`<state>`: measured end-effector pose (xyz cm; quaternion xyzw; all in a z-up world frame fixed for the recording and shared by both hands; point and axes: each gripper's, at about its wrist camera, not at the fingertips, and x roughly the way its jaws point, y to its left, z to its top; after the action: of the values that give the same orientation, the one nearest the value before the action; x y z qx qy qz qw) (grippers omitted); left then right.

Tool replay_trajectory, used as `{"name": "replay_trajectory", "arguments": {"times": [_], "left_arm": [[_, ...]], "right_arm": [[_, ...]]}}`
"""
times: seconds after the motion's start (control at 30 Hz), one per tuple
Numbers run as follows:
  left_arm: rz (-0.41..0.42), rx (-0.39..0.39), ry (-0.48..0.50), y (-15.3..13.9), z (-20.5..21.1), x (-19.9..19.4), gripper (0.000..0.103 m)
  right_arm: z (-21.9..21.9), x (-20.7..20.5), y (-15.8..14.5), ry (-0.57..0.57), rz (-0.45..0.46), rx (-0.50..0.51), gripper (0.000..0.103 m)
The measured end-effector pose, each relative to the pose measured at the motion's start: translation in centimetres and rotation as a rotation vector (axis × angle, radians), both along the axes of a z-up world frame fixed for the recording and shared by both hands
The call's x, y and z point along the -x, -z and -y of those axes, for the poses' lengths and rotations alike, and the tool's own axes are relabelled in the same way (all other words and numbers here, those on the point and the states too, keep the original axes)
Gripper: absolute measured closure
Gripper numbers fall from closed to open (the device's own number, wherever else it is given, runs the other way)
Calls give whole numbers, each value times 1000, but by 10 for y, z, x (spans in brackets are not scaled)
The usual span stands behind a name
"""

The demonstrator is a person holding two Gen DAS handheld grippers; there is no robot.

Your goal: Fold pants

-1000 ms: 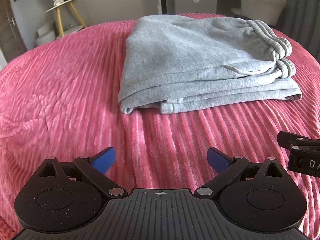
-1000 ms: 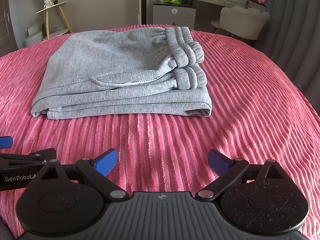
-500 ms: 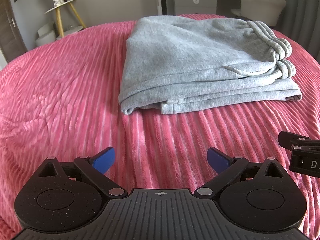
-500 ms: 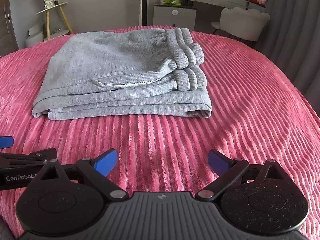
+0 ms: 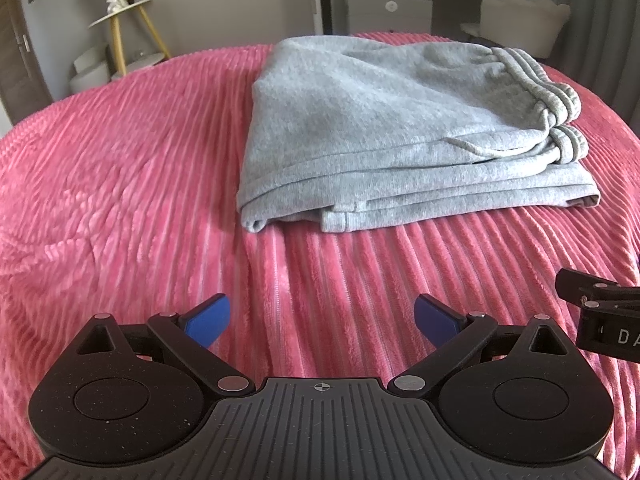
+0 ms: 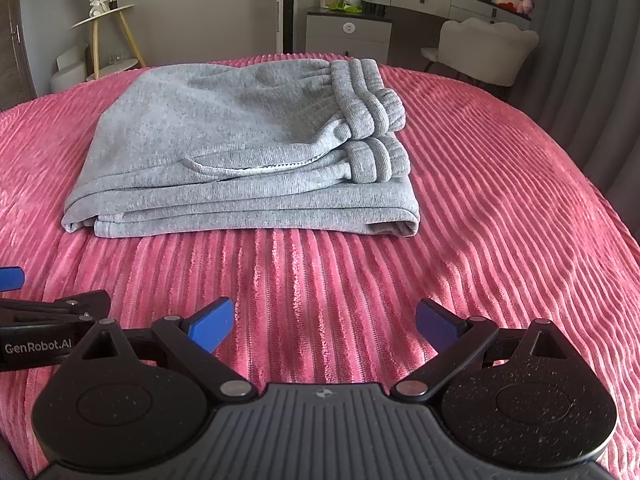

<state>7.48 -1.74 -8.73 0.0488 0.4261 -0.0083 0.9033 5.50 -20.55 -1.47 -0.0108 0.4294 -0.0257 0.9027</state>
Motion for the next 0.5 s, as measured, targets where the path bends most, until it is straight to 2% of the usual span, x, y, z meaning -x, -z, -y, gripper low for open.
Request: {"name": "replay_trajectory", "arguments": {"times": [0.3,0.5], "left_arm": [[-15,27,-2,1,-1,-3,2],[-15,14,-3,0,2,-1,2]], "right_arm": [[1,5,-3,14,33,24,6],[2,10,-6,16,43,17,6]]}}
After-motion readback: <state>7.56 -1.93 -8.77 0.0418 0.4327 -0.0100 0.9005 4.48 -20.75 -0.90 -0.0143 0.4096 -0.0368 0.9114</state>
